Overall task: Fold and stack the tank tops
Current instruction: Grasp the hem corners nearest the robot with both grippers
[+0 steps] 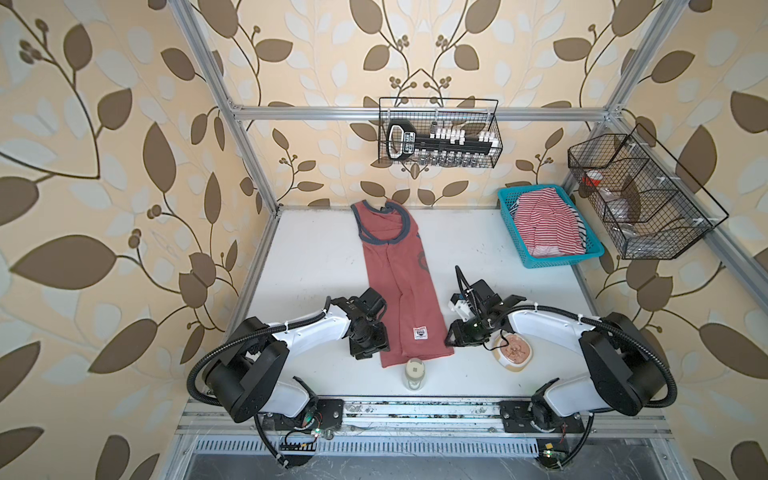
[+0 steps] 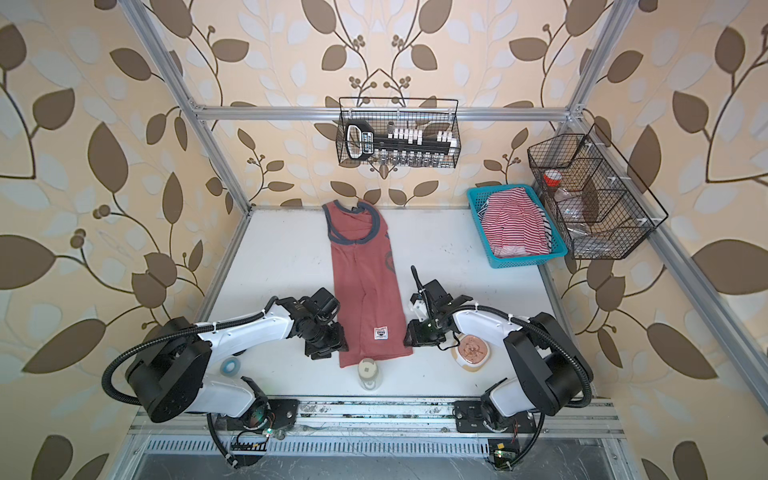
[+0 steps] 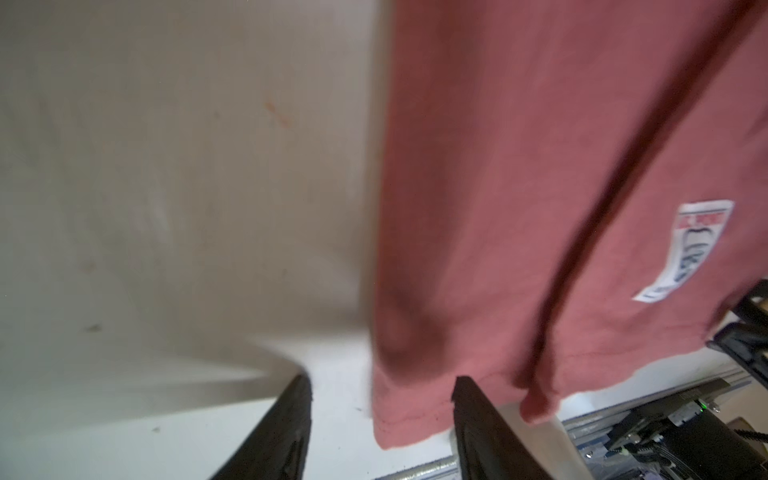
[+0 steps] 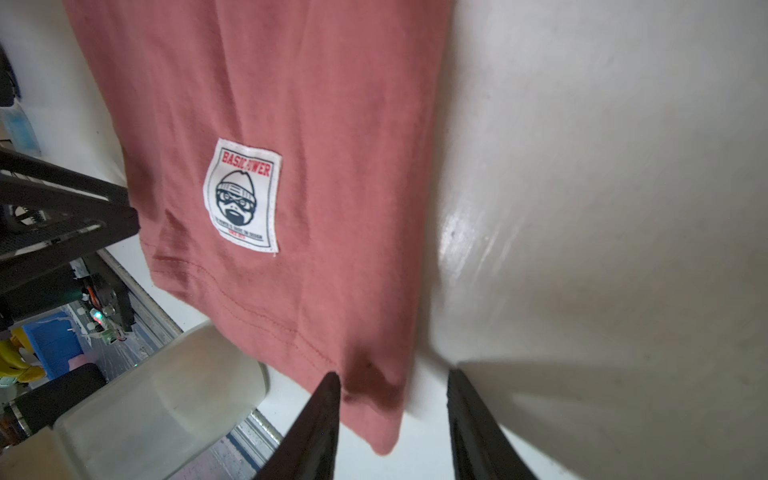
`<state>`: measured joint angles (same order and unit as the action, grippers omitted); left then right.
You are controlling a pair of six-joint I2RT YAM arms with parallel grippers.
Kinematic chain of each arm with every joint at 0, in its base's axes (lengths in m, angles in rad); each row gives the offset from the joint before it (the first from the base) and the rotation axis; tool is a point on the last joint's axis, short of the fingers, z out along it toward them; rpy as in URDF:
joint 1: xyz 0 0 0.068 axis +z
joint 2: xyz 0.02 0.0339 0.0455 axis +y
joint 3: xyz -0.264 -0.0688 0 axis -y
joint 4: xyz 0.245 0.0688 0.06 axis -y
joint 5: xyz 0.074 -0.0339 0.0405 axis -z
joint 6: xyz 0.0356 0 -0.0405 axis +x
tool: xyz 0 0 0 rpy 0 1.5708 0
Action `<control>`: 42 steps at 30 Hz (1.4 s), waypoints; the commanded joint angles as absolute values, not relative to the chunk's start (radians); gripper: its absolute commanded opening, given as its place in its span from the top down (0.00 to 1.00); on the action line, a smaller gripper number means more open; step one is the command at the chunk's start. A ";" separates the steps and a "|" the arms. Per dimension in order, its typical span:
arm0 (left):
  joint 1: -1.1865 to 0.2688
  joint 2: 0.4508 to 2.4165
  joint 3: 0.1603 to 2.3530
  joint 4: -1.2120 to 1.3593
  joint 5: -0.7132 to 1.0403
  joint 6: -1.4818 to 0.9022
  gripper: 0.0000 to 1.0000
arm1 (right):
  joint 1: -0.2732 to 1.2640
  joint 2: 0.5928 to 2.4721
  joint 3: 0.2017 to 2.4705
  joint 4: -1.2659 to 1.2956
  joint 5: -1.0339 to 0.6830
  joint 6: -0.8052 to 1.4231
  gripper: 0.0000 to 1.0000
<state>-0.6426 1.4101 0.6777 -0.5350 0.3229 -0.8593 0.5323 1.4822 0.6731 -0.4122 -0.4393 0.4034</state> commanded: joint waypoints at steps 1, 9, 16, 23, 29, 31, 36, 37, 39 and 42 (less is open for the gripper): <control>-0.653 1.428 0.640 -0.460 0.349 -0.896 0.43 | 0.548 1.514 0.644 -0.399 -0.459 0.414 0.58; -0.674 1.431 0.612 -0.435 0.382 -0.946 0.42 | 0.565 1.542 0.643 -0.388 -0.466 0.426 0.61; -0.694 1.389 0.561 -0.520 0.350 -0.961 0.42 | 0.565 1.526 0.626 -0.389 -0.450 0.431 0.62; -0.700 1.351 0.526 -0.497 0.347 -1.006 0.41 | 0.568 1.537 0.623 -0.378 -0.459 0.439 0.63; -0.727 1.364 0.490 -0.424 0.355 -1.062 0.42 | 0.570 1.524 0.613 -0.383 -0.454 0.440 0.66; -0.738 1.368 0.483 -0.409 0.357 -1.075 0.43 | 0.570 1.522 0.609 -0.385 -0.454 0.441 0.67; -0.754 1.368 0.465 -0.409 0.348 -1.091 0.53 | 0.570 1.519 0.612 -0.385 -0.454 0.444 0.72; -0.755 1.365 0.460 -0.410 0.345 -1.094 0.57 | 0.570 1.519 0.614 -0.385 -0.456 0.445 0.75; -0.755 1.354 0.459 -0.418 0.338 -1.097 0.65 | 0.572 1.516 0.620 -0.388 -0.457 0.445 0.82; -0.755 1.321 0.479 -0.470 0.305 -1.090 0.78 | 0.572 1.507 0.635 -0.398 -0.456 0.444 0.96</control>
